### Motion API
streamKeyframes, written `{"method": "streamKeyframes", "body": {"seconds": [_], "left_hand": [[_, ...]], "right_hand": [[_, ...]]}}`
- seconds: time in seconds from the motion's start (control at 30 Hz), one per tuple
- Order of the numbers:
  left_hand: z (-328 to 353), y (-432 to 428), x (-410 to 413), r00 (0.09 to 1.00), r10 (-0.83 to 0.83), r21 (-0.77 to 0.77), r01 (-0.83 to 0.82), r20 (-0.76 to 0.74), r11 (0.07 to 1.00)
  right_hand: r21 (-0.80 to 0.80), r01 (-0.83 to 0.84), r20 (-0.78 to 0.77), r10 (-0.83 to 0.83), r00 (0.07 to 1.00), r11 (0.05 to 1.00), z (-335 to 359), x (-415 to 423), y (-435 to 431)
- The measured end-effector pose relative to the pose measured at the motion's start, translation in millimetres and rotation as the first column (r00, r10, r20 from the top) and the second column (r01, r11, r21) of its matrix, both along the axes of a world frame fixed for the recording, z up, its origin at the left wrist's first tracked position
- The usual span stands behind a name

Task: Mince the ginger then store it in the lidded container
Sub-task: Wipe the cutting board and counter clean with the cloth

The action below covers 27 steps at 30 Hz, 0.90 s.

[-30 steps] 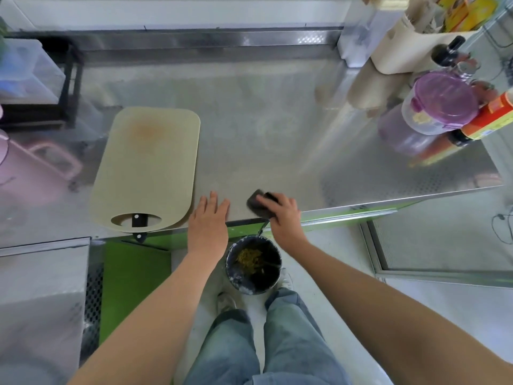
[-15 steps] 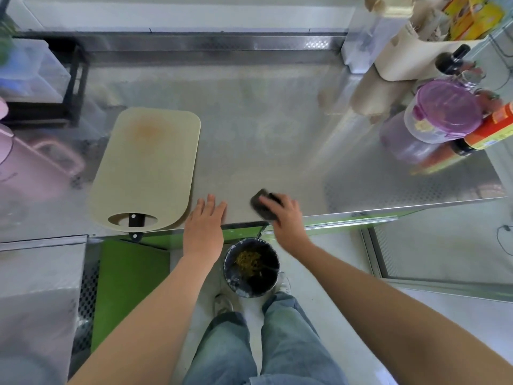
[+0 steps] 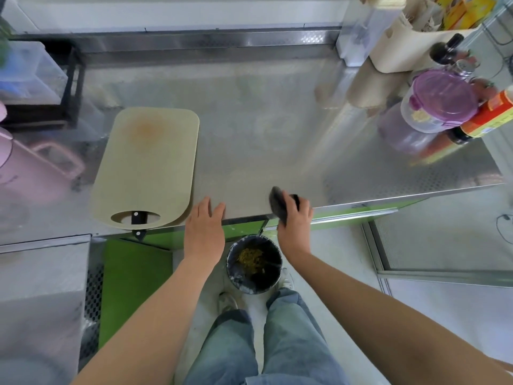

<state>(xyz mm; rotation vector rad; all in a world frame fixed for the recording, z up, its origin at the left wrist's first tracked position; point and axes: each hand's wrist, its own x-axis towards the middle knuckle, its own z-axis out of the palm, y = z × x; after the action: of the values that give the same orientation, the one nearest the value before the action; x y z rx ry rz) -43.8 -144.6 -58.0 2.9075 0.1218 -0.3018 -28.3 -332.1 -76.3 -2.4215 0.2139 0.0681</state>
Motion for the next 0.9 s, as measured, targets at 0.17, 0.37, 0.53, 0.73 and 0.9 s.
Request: {"method": "streamKeyframes", "body": {"seconds": [0.17,0.37,0.53,0.73,0.9], "left_hand": [[1.9,13.4,-5.9,0.999,-0.026,-0.153,0.029,0.02,0.988],[5.0,26.1,-11.6,0.999,-0.03,-0.262,0.04,0.043,0.964],[3.8,25.3,-15.5,0.994,-0.066,-0.203,0.081,0.082,0.976],[0.9,31.6,-20.0,0.996,-0.053,-0.124,0.062,0.076,0.99],[0.4,38.0,-21.5,0.994,-0.103,-0.132,0.106,0.03,0.986]], "right_hand": [[0.091,-0.217,0.017,0.217,0.976,0.972,-9.0,-13.5,58.1],[0.146,-0.437,0.013,0.44,0.898,0.887,-12.2,-34.4,36.2],[0.26,0.158,0.081,-0.185,0.979,0.952,8.2,-25.6,7.8],[0.096,-0.093,-0.015,0.095,0.995,0.991,-0.8,-19.1,28.4],[0.138,-0.346,0.059,0.341,0.938,0.928,7.8,-23.9,45.2]]}}
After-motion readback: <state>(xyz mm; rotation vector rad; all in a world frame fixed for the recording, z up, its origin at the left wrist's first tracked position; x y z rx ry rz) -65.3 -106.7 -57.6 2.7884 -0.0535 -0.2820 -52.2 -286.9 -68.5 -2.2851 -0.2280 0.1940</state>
